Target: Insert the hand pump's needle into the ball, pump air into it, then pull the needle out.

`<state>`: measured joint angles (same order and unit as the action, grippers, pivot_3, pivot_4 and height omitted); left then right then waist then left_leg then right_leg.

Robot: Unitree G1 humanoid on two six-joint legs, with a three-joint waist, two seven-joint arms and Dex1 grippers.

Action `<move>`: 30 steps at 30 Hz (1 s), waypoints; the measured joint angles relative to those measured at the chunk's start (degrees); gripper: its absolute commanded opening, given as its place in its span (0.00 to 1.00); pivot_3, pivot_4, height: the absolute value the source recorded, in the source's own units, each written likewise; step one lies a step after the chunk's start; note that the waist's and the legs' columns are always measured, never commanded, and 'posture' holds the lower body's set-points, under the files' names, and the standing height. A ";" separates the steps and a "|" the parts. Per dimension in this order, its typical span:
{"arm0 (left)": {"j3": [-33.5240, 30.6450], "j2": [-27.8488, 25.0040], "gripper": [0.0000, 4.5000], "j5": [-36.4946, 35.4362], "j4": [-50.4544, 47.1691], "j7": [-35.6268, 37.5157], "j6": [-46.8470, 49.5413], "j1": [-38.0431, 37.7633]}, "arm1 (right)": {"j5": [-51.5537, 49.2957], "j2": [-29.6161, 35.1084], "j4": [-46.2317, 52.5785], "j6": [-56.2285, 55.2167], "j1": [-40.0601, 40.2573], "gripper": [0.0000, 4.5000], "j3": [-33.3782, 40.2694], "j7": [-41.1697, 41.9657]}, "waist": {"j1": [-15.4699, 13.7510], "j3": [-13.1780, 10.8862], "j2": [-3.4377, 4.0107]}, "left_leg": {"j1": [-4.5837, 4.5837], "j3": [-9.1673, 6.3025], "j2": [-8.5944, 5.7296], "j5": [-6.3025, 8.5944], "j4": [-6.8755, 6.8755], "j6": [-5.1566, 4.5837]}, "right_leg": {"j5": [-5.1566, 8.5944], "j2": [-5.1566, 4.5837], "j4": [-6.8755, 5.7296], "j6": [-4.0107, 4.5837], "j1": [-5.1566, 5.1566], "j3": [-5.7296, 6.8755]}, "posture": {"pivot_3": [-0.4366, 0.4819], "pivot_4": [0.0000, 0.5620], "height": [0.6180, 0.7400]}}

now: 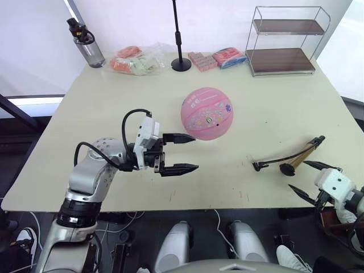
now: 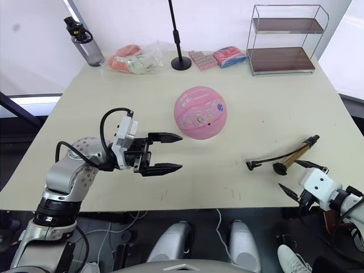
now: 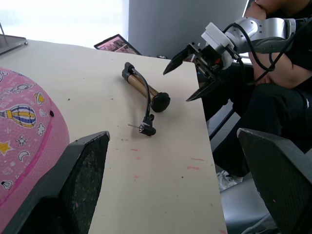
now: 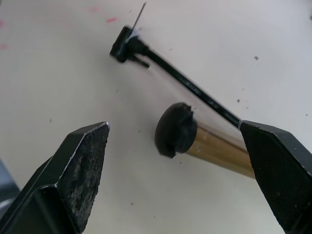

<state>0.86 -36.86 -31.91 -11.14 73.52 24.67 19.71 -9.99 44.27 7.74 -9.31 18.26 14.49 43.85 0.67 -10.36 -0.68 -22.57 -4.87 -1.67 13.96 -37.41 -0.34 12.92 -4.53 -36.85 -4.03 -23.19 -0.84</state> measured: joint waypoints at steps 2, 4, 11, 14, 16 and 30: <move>-0.04 0.00 1.00 0.01 0.00 -0.03 -0.40 -0.32 | -2.24 -1.49 0.01 0.23 0.04 0.99 0.98 0.03 | -0.01 0.00 0.00 | 0.00 0.01 0.00 0.00 0.00 0.00 | 0.00 -0.01 0.00 0.00 0.00 -0.02 | 0.48 0.27 0.93; -0.16 0.01 1.00 0.01 0.00 -0.11 -0.92 -1.01 | -4.82 -3.03 0.00 0.29 0.33 0.99 2.52 0.18 | -0.01 0.00 0.00 | 0.00 0.01 0.01 0.00 0.00 0.00 | 0.00 -0.01 0.00 0.00 0.00 -0.03 | 0.48 0.27 0.93; -1.05 0.40 1.00 1.93 0.87 -2.97 -5.88 -4.22 | -12.02 -7.09 -0.30 0.41 2.39 0.99 4.86 2.77 | 0.10 0.01 0.02 | 0.06 0.05 0.05 0.00 0.01 0.00 | -0.01 -0.01 -0.01 0.02 0.00 -0.08 | 0.48 0.27 0.93; -1.92 0.48 1.00 2.40 1.37 -3.77 -7.76 -7.33 | -14.91 -8.53 -1.81 0.35 3.32 0.99 6.19 4.63 | 0.02 0.01 0.02 | 0.06 0.10 0.19 0.00 0.00 0.00 | -0.02 0.00 -0.01 0.03 0.00 -0.10 | 0.48 0.27 0.93; -3.89 0.60 1.00 2.41 1.36 -5.51 -8.89 -10.41 | -17.42 -9.30 -2.30 0.35 4.14 0.99 6.99 6.56 | 0.06 0.02 0.02 | 0.11 0.13 0.27 0.00 0.00 0.00 | -0.04 0.02 -0.01 0.06 0.01 -0.13 | 0.48 0.27 0.93; -14.48 2.21 1.00 6.95 4.93 -17.53 -17.19 -31.13 | -19.73 -8.52 -18.01 -2.66 0.36 0.99 9.73 17.52 | 0.14 0.06 -0.02 | 0.50 0.47 0.46 0.02 0.08 -0.01 | 0.08 0.07 -0.02 0.26 0.13 -0.48 | 0.48 0.27 0.93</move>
<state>-13.62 -34.65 -24.97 -6.22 55.99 7.48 -11.42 -29.72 35.76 -10.28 -11.97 18.62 24.22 61.37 0.81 -10.30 -0.70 -22.07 -4.40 -1.21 13.97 -37.33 -0.35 13.00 -4.45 -36.87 -3.77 -23.06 -1.32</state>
